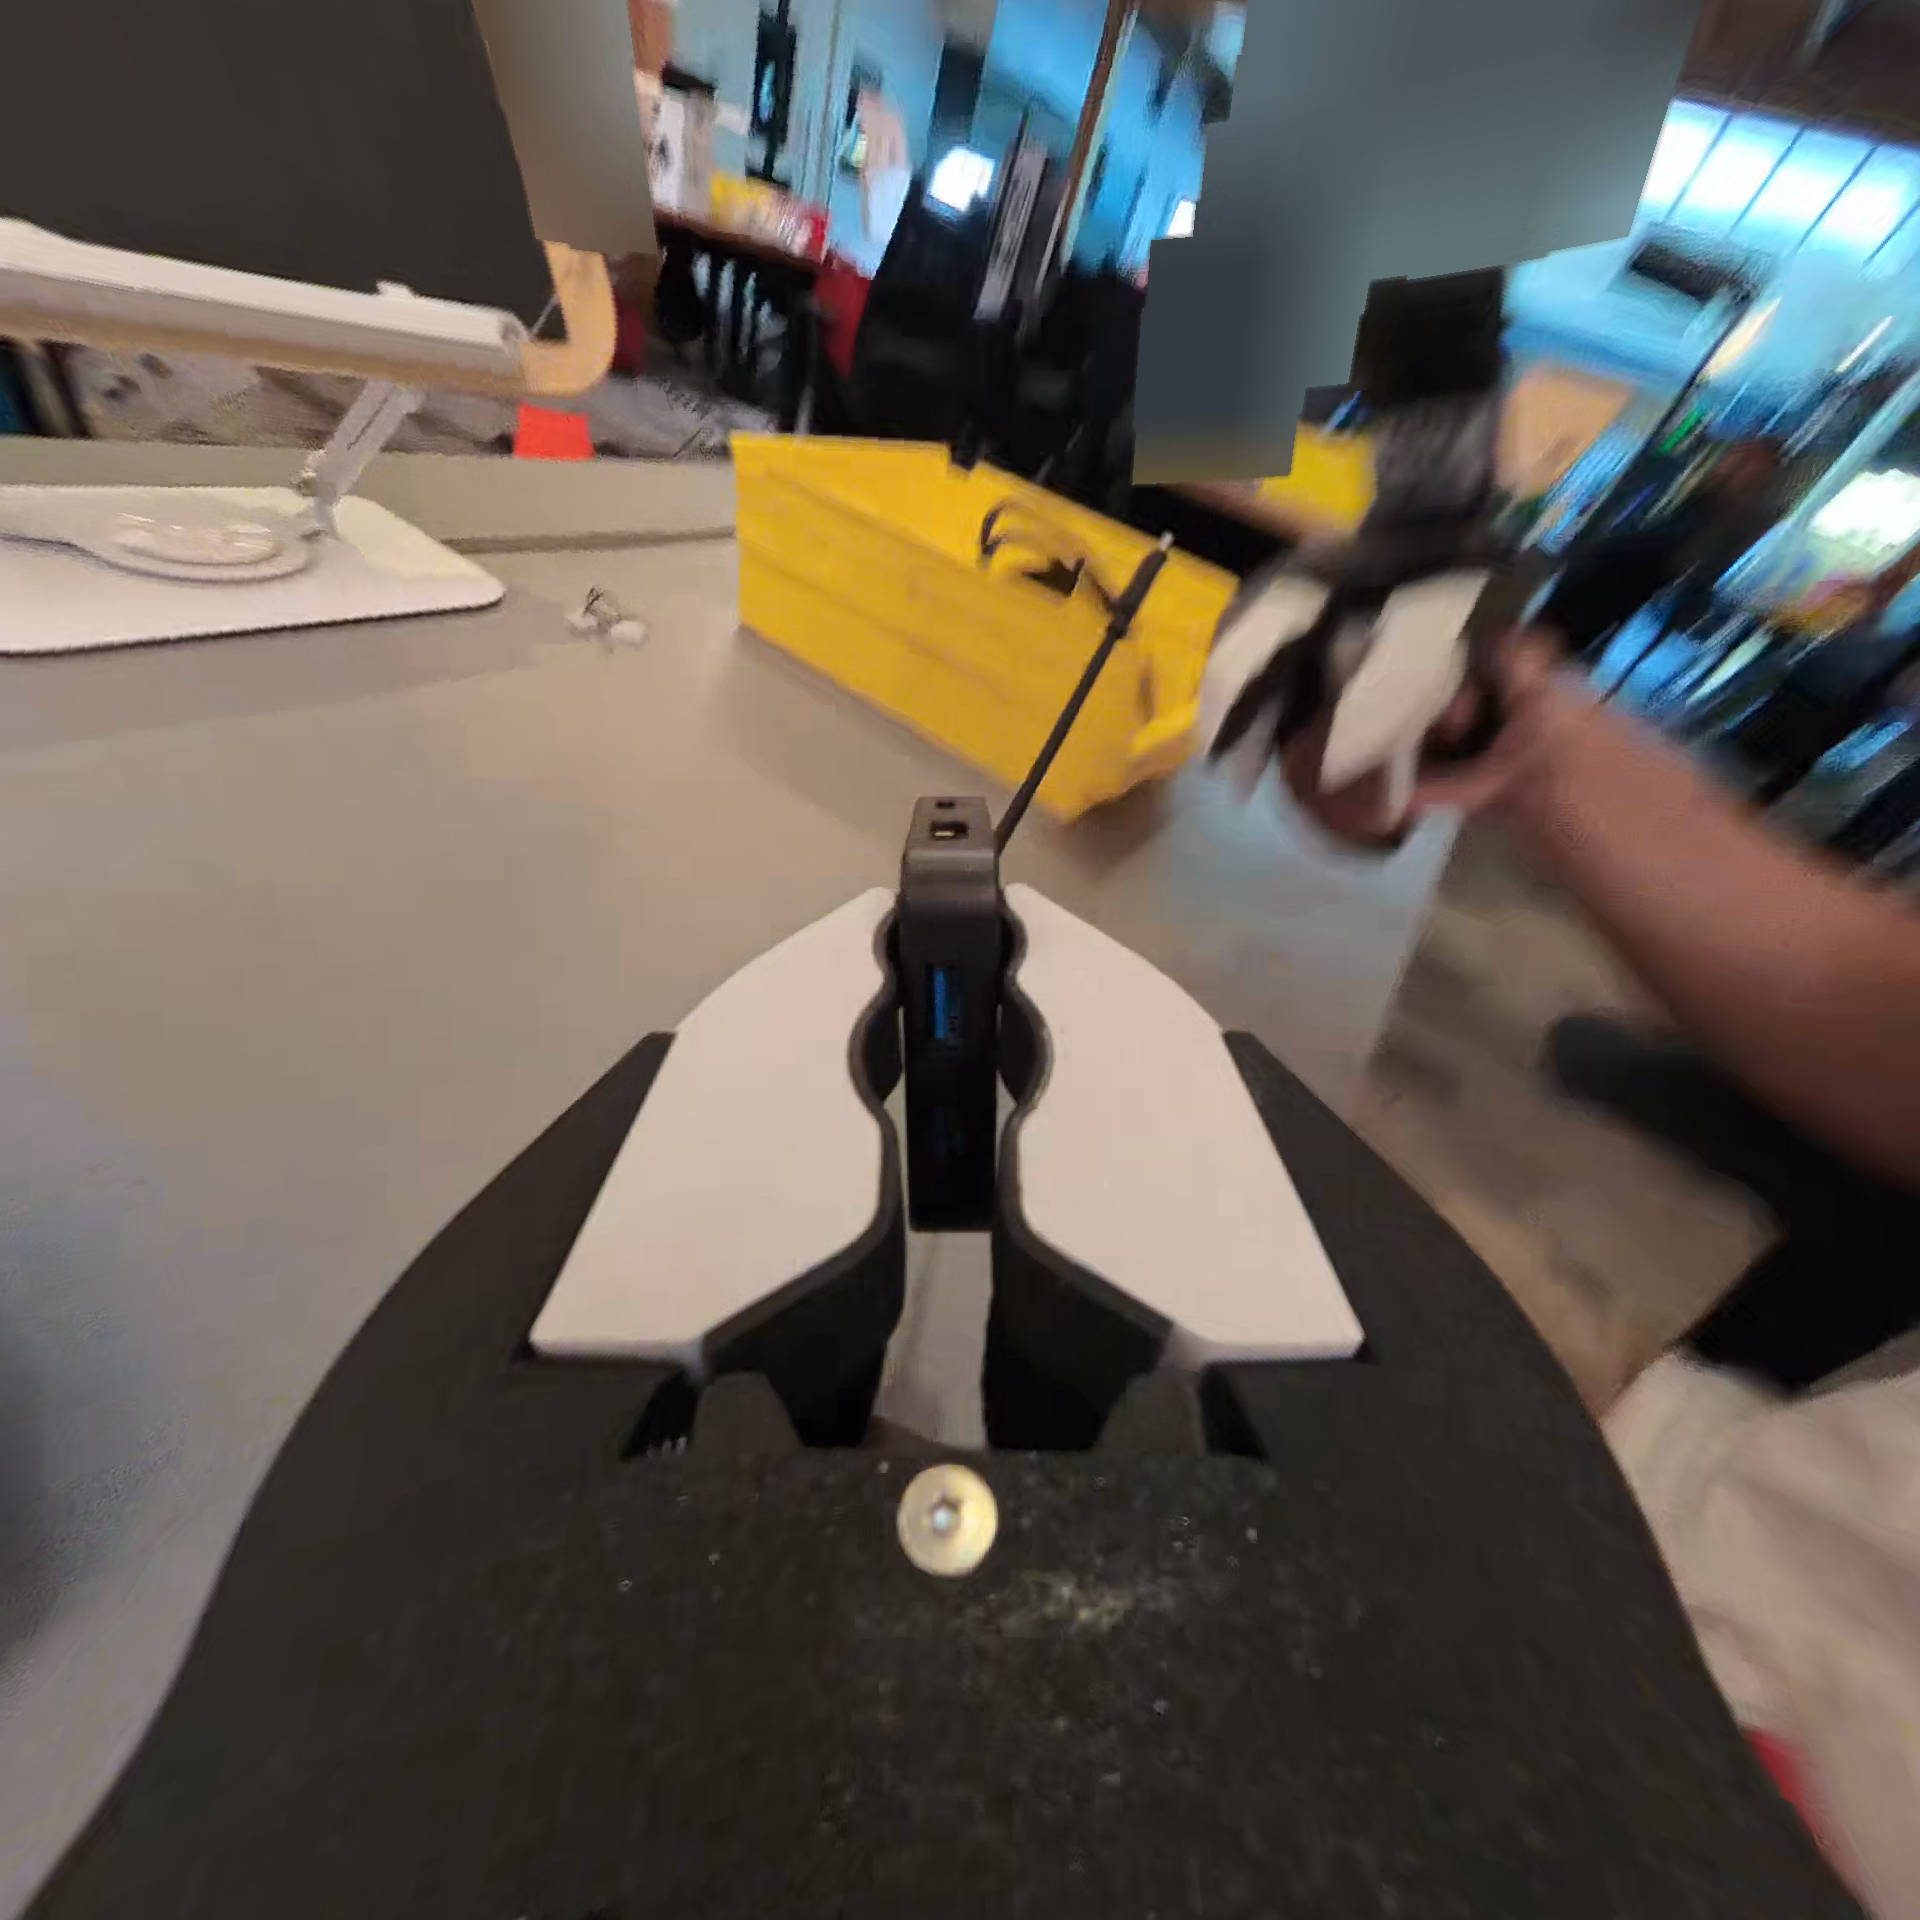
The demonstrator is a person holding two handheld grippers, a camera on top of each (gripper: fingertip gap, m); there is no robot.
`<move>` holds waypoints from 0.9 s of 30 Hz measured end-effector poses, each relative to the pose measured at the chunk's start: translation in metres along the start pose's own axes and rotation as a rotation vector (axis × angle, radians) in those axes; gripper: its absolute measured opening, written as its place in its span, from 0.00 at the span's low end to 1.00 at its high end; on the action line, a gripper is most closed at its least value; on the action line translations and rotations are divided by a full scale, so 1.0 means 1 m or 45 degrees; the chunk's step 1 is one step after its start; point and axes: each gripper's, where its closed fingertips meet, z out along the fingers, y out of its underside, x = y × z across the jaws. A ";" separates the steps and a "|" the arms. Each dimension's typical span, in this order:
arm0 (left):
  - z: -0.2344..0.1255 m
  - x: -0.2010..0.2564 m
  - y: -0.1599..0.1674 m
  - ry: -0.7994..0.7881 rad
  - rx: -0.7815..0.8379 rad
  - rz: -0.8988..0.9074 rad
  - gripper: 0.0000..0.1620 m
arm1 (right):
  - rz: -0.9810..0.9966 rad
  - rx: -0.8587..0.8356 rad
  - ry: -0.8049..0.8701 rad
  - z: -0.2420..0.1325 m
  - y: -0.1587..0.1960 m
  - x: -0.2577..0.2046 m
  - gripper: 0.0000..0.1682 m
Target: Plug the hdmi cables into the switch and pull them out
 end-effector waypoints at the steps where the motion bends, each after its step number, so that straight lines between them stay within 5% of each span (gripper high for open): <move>1: -0.003 0.001 -0.008 0.058 0.071 -0.096 0.08 | 0.031 0.062 -0.107 0.024 0.001 -0.010 0.18; 4: -0.009 0.007 -0.029 0.218 0.273 -0.331 0.08 | 0.259 0.210 -0.223 0.086 -0.008 -0.011 0.24; 8: -0.007 0.018 -0.036 0.341 0.390 -0.533 0.08 | 0.375 0.435 -0.426 0.124 -0.050 -0.034 0.26; 9: -0.004 0.020 -0.035 0.339 0.383 -0.532 0.08 | 0.371 0.448 -0.440 0.129 -0.055 -0.038 0.24; 10: -0.002 0.024 -0.032 0.346 0.363 -0.499 0.09 | 0.358 0.465 -0.454 0.132 -0.058 -0.041 0.11; 14: -0.003 0.013 -0.023 0.229 0.250 -0.435 0.21 | 0.352 0.438 -0.315 0.120 -0.051 -0.025 0.07; 17: -0.013 -0.002 -0.018 0.110 0.219 -0.371 0.20 | 0.254 0.436 -0.034 0.063 -0.059 0.014 0.08; 20: -0.013 -0.012 -0.011 0.004 0.123 -0.231 0.17 | 0.153 0.396 0.453 -0.039 -0.074 0.077 0.08; 24: -0.007 -0.008 -0.004 -0.028 0.064 -0.097 0.15 | 0.105 -0.044 1.284 -0.200 -0.056 0.183 0.08; 27: 0.001 -0.001 0.006 -0.017 -0.004 -0.039 0.14 | 0.024 -0.605 1.595 -0.286 -0.041 0.244 0.08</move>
